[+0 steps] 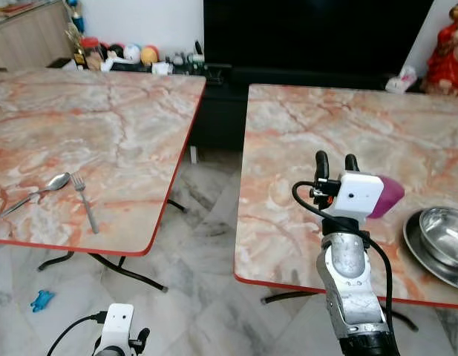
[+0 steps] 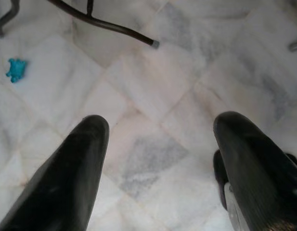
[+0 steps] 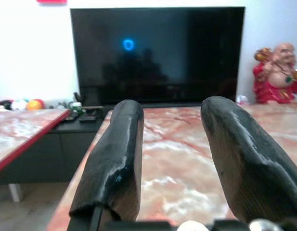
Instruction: Setting the table
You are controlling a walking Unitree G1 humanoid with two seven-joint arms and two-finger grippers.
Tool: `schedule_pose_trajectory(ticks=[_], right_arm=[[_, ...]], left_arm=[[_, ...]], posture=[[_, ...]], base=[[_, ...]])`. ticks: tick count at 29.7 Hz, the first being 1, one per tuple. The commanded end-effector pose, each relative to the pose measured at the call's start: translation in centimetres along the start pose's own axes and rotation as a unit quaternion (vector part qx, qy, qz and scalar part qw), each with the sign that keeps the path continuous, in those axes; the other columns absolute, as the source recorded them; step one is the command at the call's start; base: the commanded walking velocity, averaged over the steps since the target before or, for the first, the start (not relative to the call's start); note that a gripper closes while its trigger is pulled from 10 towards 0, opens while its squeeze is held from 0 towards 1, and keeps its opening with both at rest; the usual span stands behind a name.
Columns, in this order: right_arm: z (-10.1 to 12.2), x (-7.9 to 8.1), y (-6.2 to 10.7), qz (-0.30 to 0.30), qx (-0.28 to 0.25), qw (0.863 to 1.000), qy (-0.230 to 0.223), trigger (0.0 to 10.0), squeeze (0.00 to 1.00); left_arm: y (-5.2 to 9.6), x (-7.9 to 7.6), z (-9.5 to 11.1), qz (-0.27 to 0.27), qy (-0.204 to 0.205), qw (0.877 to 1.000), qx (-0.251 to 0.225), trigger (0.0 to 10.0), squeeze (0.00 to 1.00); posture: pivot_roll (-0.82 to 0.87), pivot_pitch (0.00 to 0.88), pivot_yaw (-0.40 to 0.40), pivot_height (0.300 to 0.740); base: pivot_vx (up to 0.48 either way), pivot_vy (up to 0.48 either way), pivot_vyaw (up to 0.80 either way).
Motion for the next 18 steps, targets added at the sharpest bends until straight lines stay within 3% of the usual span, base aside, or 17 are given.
schedule_pose_trajectory(ticks=[1,18], right_arm=[[0.03,0.68,-0.16,0.012,0.003,1.000,-0.002,10.0,0.00],[0.01,1.05,-0.27,0.022,0.007,1.000,-0.002,10.0,0.00]], left_arm=[[0.20,0.22,-0.77,0.005,0.005,1.000,0.014,10.0,0.00],[0.28,0.31,-0.97,0.003,0.003,1.000,0.015,10.0,0.00]], posture=[[0.07,0.000,0.015,0.740],[0.06,0.000,0.020,0.740]], base=[[0.000,0.300,0.00],[0.000,0.300,0.00]])
Point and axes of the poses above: a point about 5 cm out from each wrist's last joint towards the gripper, its own y axis pointing back from the gripper into the wrist, its own z axis along the axis of the wrist's last joint, x = y × z, the point moved 1 cm from there along -y, pointing out of the wrist towards the gripper, and after that the axes turned 13 degrees about -y, right-handed, at the moved point
